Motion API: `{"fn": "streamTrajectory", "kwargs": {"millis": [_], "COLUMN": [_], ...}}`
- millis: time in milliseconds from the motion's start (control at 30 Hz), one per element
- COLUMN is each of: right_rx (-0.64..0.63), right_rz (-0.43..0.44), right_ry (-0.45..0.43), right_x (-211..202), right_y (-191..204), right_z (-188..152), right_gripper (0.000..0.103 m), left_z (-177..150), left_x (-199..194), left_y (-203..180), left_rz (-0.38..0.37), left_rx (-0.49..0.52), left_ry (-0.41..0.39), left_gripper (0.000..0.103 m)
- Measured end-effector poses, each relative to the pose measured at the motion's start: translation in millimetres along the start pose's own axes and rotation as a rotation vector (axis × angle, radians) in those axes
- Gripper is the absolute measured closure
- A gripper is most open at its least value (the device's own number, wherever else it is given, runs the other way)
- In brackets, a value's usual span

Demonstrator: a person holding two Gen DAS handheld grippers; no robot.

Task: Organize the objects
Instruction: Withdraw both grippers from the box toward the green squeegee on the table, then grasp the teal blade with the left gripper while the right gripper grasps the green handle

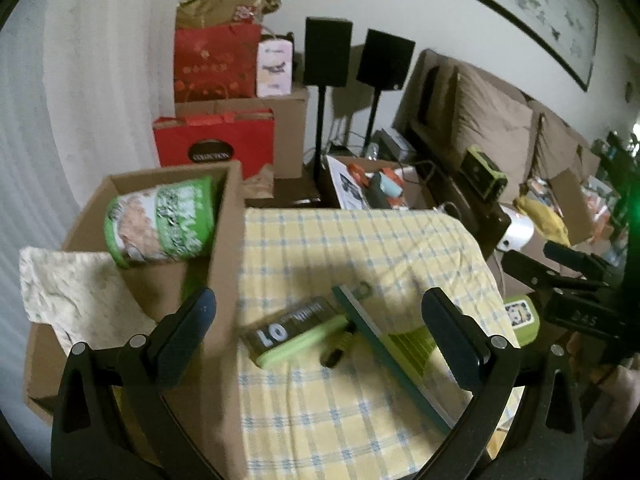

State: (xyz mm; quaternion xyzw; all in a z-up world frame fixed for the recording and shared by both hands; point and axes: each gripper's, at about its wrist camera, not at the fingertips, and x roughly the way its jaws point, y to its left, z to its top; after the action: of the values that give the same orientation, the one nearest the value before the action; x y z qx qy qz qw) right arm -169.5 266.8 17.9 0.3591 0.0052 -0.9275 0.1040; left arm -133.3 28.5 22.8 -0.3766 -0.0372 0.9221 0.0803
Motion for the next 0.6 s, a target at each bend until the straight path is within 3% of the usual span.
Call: {"fn": "streamTrajectory", "kwargs": {"millis": [300, 400, 567, 600], "right_rx": [0.013, 0.023, 0.045, 0.054], "right_rz": [-0.001, 0.012, 0.034, 0.047], "right_ry": [0.025, 0.039, 0.075, 0.086], "right_x": [7.0, 12.5, 25.5, 29.2], "right_y": [-8.3, -9.6, -10.3, -11.4], "right_z": [-21.5, -27.8, -37.1, -39.2], "right_gripper": [0.001, 0.005, 0.03, 0.032], "left_z": [-26.4, -35.1, -51.0, -53.9], "left_x": [18.3, 24.8, 36.0, 37.9], "left_y": [-15.5, -17.7, -26.4, -27.5], "left_rz": [0.001, -0.013, -0.031, -0.036], "left_rx": [-0.016, -0.038, -0.033, -0.034], "left_ry": [0.048, 0.071, 0.107, 0.114], "left_gripper": [0.001, 0.005, 0.01, 0.012]}}
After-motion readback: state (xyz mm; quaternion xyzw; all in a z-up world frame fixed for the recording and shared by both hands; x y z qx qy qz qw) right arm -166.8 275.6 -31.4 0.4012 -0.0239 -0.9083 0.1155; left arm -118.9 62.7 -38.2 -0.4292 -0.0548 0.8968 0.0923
